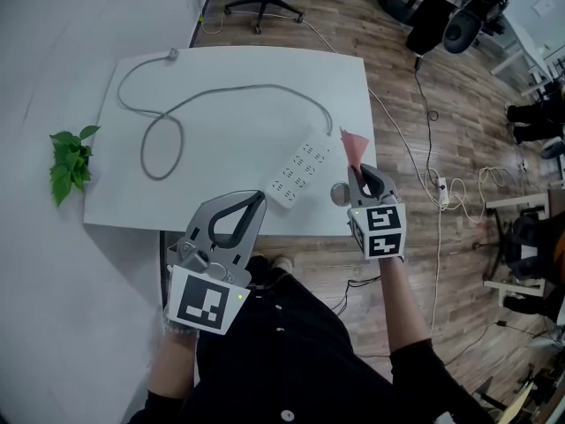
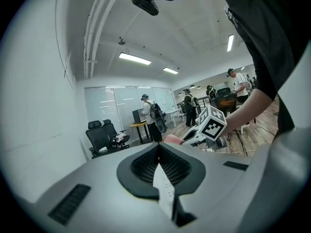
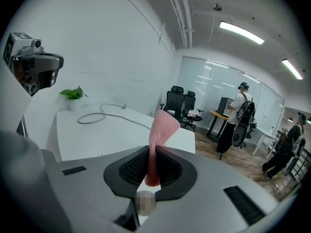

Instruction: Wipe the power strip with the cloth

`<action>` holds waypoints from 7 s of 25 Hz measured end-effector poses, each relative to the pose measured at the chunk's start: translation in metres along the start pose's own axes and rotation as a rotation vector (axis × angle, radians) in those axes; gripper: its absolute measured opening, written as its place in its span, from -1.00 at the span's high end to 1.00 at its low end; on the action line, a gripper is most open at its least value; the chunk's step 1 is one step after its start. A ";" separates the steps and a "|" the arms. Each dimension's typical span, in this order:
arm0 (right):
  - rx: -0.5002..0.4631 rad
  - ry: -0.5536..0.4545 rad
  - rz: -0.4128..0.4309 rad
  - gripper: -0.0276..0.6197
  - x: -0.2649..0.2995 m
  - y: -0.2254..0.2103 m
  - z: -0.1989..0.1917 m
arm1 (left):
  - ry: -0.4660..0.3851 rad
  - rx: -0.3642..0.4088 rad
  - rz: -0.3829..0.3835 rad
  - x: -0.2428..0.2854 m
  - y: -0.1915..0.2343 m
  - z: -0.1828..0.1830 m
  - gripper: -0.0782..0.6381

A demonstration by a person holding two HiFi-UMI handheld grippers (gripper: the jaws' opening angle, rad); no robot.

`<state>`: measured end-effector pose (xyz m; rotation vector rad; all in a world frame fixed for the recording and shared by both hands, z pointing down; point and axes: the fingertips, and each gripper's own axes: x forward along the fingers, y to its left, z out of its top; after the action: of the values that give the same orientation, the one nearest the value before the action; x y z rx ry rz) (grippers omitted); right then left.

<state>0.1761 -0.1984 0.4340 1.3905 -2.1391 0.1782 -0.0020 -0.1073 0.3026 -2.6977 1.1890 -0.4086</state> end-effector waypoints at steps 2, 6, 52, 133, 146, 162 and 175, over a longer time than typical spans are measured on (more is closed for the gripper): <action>0.019 0.010 0.014 0.76 0.011 -0.003 -0.003 | 0.008 -0.004 0.011 -0.003 0.001 -0.003 0.74; 0.002 0.044 0.015 0.76 0.033 -0.013 -0.014 | 0.030 -0.017 0.027 -0.005 0.003 -0.011 0.74; -0.135 0.275 0.158 0.76 0.100 0.022 -0.084 | 0.085 -0.026 0.076 -0.013 0.007 -0.023 0.74; -0.141 0.146 0.154 0.76 0.046 0.044 -0.031 | 0.051 -0.032 0.020 -0.011 0.010 -0.028 0.74; -0.286 0.212 0.120 0.76 0.115 -0.005 -0.014 | 0.096 -0.050 0.094 -0.026 0.018 -0.035 0.74; -0.322 0.326 0.195 0.76 0.156 0.010 -0.027 | 0.119 -0.063 0.137 -0.037 0.023 -0.041 0.74; -0.316 0.341 0.281 0.76 0.148 0.042 -0.037 | 0.113 -0.068 0.133 -0.038 0.022 -0.042 0.74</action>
<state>0.1104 -0.2820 0.5512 0.8139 -1.9623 0.1635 -0.0551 -0.0956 0.3299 -2.6623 1.4282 -0.5166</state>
